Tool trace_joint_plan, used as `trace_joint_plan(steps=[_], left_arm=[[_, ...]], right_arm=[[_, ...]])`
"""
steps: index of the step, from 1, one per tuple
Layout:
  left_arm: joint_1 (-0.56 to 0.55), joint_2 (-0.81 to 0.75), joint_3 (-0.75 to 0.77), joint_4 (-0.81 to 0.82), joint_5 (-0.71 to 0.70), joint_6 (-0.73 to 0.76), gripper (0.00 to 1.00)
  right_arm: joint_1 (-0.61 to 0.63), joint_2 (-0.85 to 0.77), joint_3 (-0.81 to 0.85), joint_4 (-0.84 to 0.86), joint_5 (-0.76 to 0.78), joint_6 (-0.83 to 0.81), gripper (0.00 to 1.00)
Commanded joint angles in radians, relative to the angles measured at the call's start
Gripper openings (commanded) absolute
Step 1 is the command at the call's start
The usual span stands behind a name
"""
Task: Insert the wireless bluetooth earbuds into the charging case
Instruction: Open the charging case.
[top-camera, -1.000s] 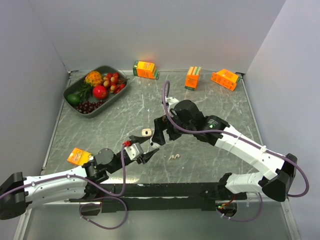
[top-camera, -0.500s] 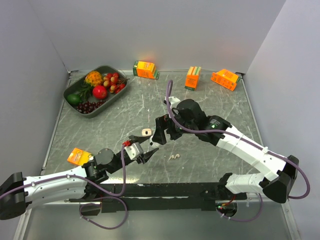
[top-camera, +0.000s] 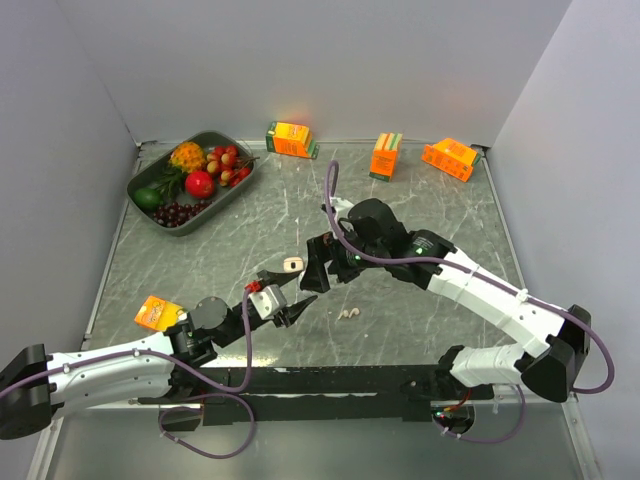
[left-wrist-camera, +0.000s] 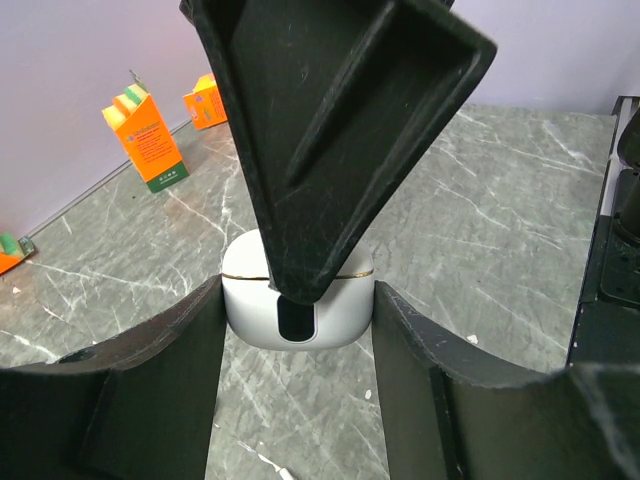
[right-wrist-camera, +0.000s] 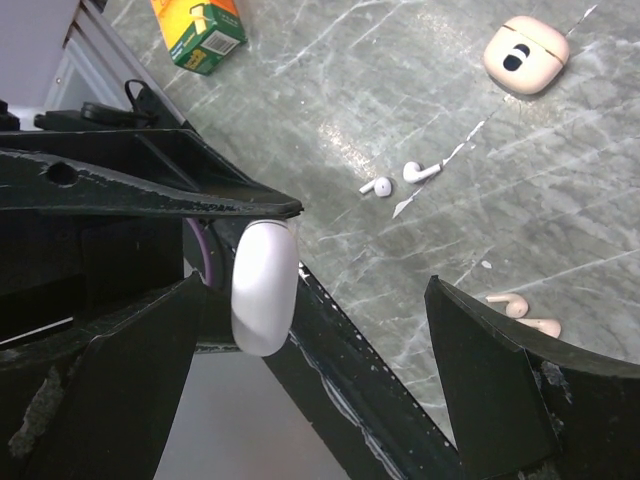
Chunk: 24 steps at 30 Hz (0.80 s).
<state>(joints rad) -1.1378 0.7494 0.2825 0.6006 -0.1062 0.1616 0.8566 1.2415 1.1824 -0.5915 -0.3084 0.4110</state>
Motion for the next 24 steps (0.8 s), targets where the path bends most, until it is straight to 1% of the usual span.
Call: trace_joint_plan(steps=[1,24], left_arm=[[-0.007,-0.025,0.027,0.025,-0.003,-0.008,0.01],[-0.008,-0.073,0.018,-0.004,-0.012,-0.014,0.01]], right_arm=[[-0.008,0.006,0.0,0.01,-0.001,0.012,0.99],[-0.071,-0.04,-0.007,0.005,-0.017,0.015,0.99]])
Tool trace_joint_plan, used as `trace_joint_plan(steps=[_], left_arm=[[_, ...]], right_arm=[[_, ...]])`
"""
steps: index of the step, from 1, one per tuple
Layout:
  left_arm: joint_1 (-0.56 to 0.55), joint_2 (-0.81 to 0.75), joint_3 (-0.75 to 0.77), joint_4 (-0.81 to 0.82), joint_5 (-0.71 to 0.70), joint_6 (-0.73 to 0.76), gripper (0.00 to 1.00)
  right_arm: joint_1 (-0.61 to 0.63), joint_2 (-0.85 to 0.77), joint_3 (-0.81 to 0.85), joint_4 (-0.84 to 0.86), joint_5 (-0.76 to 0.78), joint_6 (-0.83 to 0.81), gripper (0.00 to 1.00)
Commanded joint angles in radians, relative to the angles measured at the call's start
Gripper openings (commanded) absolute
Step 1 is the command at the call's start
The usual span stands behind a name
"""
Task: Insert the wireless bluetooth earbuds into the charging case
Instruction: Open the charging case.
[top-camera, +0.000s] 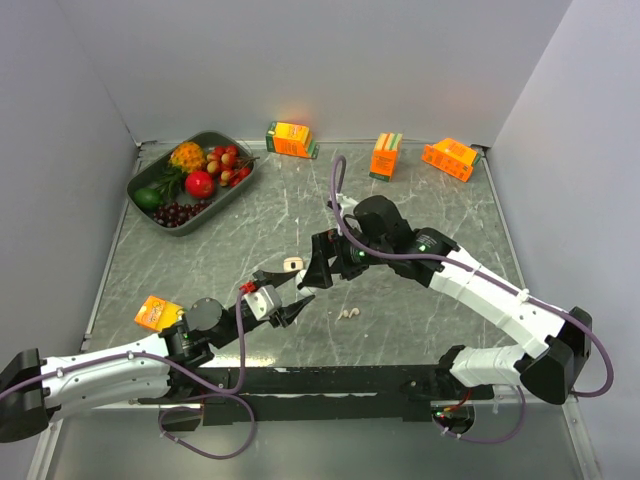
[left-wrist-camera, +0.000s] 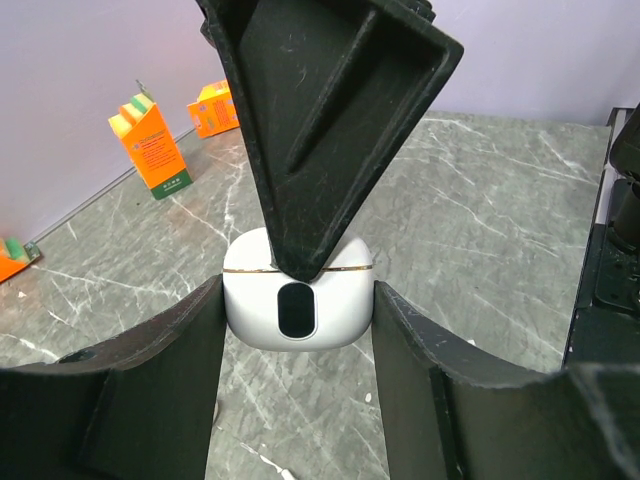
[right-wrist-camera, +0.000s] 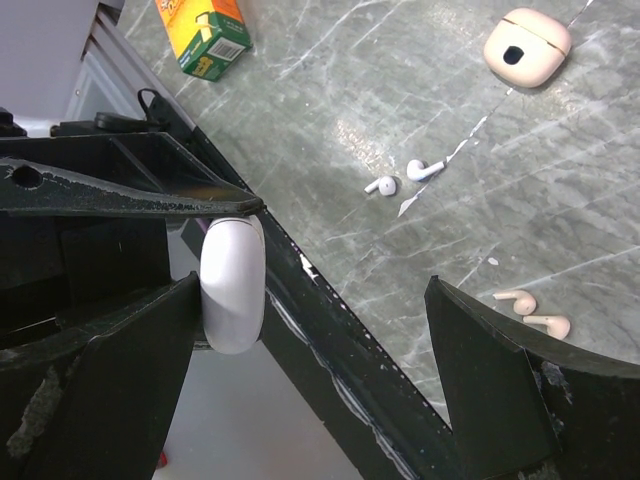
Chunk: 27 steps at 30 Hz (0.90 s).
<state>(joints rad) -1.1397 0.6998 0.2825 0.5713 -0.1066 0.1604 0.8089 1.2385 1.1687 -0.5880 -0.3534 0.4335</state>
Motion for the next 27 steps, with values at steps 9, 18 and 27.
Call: trace_joint_plan(steps=[9,18,27], left_arm=[[-0.006,-0.025,0.017,0.024,-0.013,-0.009,0.01],[-0.006,-0.042,0.011,0.024,-0.024,-0.015,0.01],[-0.008,-0.046,0.009,0.021,-0.024,-0.016,0.01]], right_arm=[[-0.027,-0.047,0.0,-0.001,0.033,-0.006,0.99],[-0.033,-0.05,-0.006,-0.003,0.034,-0.009,0.99],[-0.039,-0.057,0.002,-0.013,0.047,-0.01,0.99]])
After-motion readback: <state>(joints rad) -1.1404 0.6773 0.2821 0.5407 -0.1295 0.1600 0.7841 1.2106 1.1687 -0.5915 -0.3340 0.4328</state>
